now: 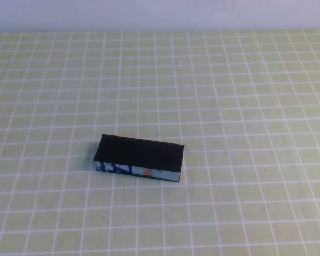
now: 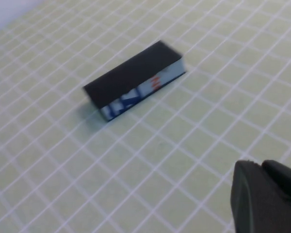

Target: Return glasses to glasses case

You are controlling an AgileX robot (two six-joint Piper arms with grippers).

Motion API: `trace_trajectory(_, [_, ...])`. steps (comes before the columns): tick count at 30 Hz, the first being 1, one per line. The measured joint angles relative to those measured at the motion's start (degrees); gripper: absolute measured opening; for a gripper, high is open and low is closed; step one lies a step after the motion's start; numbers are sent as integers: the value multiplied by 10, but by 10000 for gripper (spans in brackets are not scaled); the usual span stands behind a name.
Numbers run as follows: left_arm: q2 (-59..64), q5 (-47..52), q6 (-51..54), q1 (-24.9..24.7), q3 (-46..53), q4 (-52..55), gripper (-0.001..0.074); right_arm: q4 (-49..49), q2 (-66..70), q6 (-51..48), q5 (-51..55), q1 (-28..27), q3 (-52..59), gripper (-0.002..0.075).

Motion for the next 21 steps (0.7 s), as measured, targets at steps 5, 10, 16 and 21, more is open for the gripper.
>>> trace_trajectory(5, [20, -88, -71, 0, 1, 127, -4, -62, -108, 1, -72, 0, 111, -17])
trace_trajectory(10, [24, -229, -178, 0, 27, 212, -4, -120, -236, 1, -199, 0, 318, -17])
trace_trajectory(16, [26, -340, -232, 0, 84, 220, -4, -142, -426, 1, -401, 0, 595, -17])
trace_trajectory(21, [26, -373, -245, 0, 108, 182, -4, -120, -579, 1, -547, 0, 795, -17])
